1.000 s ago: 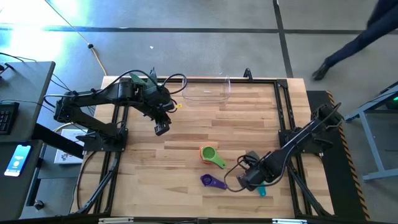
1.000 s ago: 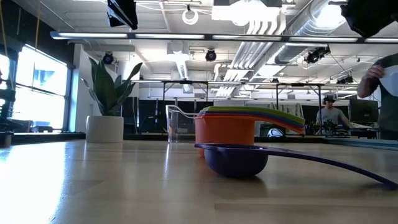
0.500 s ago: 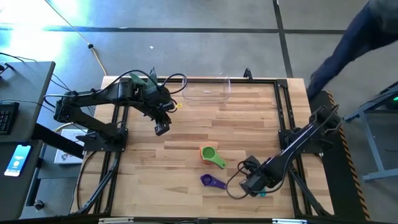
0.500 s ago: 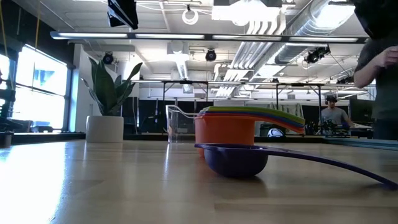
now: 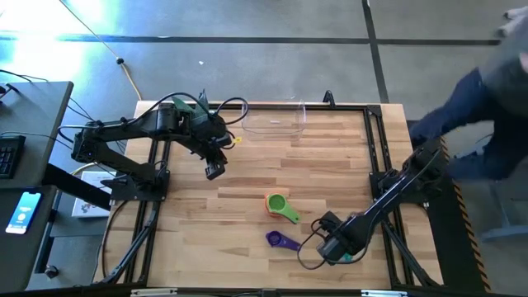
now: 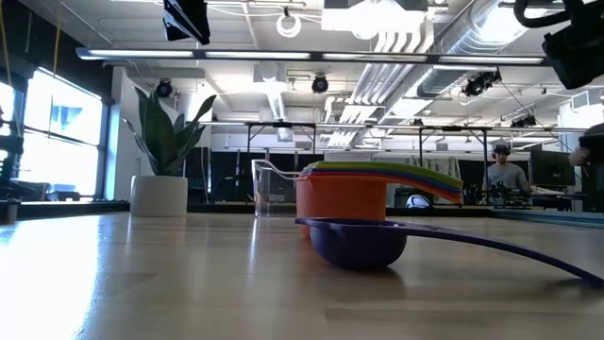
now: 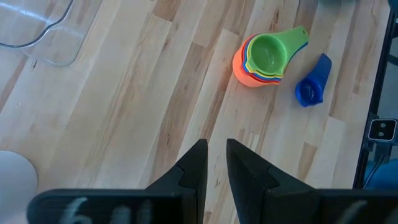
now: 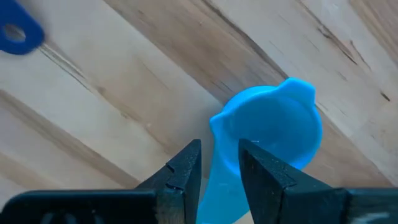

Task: Nest measuring cups in basket
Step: Stack the light blue measuring cup on top of the green measuring cup

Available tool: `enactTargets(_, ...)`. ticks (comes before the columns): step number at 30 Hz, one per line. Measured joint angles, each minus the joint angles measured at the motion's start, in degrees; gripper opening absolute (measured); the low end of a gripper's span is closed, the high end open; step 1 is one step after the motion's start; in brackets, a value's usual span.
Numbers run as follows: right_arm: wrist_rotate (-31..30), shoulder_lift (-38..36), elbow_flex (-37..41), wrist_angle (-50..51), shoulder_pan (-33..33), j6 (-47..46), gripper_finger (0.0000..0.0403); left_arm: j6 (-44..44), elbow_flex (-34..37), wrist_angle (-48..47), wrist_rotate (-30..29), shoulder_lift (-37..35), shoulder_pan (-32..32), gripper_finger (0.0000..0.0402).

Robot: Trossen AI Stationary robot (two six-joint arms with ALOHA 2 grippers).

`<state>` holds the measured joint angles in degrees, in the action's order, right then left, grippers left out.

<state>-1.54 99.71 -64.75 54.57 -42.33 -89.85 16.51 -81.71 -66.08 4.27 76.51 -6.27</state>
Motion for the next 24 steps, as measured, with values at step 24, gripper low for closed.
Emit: enactTargets(24, 0.83, 3.09, 0.0, 0.28, 2.24, 0.24, 0.0008, -0.79, 0.0, -0.02, -0.02, 0.0, -0.01, 0.0048)
